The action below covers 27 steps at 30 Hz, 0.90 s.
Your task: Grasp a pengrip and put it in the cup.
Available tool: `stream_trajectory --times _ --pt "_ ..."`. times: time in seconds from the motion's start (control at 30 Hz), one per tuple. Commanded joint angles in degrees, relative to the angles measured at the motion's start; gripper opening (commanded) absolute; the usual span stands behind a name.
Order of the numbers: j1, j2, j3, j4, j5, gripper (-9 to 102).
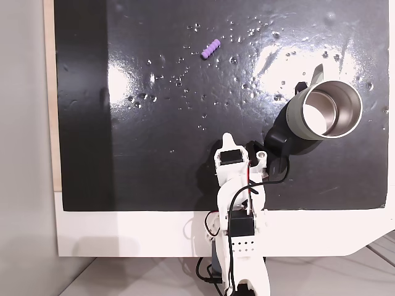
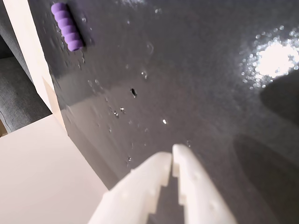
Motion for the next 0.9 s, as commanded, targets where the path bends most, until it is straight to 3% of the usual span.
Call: stream_trajectory --times 0.0,0.7,0.87 --pt "-0.8 0.7 -0.3 -2.9 -0.6 0" --pt "-2.6 0.5 -4.7 -1.2 -3.3 0" --pt "-4.9 -17.4 -20.7 0.0 -0.4 0"
